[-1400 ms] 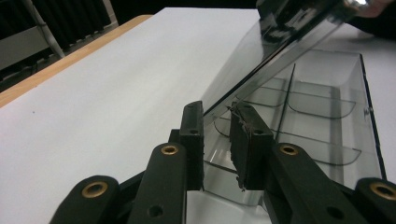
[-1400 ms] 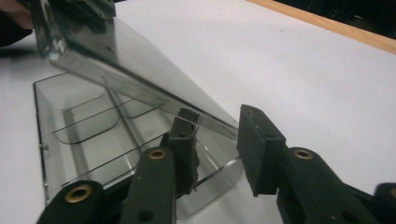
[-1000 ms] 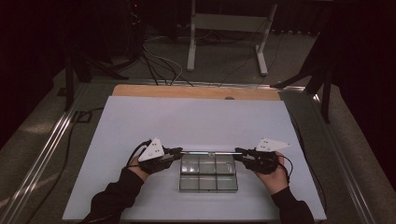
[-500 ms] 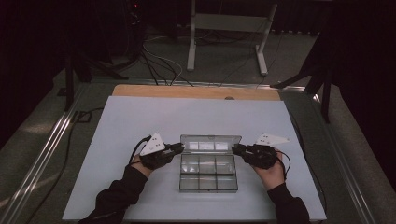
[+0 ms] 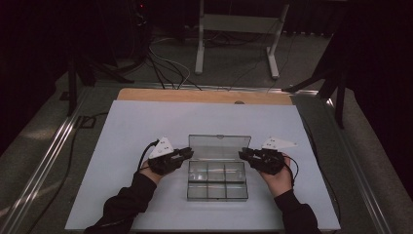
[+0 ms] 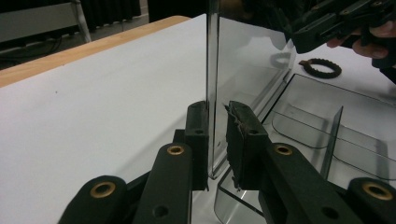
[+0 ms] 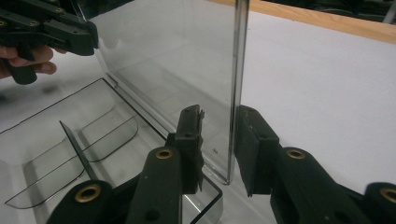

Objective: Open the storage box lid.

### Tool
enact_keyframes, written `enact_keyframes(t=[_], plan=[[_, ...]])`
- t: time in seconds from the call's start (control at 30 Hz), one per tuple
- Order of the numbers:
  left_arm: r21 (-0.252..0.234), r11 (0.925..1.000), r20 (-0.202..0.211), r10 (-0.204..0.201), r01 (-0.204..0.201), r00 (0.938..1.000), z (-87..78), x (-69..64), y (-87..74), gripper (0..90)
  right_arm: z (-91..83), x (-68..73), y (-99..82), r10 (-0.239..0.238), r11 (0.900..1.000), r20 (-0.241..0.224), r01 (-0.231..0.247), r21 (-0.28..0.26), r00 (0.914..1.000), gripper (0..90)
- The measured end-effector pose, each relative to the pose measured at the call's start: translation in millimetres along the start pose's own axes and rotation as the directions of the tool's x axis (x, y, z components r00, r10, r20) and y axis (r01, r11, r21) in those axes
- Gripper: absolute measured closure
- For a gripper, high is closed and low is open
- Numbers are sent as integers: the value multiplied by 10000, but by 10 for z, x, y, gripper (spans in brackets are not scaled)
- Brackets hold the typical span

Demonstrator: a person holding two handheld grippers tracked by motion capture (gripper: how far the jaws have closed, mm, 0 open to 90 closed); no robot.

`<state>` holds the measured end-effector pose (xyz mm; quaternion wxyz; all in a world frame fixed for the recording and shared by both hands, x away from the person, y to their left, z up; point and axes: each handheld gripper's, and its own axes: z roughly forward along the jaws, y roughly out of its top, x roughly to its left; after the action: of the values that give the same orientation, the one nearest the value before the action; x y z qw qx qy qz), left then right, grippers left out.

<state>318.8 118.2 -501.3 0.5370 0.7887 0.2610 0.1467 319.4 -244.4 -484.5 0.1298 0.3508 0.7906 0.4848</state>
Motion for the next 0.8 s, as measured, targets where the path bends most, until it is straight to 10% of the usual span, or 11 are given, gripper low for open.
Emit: enact_keyframes(t=[0.8], plan=[[236,9903,-598,-1350,1366,9890,156,53,-11,767,199,24,20,495,9983,799,-517,261,9956,591]])
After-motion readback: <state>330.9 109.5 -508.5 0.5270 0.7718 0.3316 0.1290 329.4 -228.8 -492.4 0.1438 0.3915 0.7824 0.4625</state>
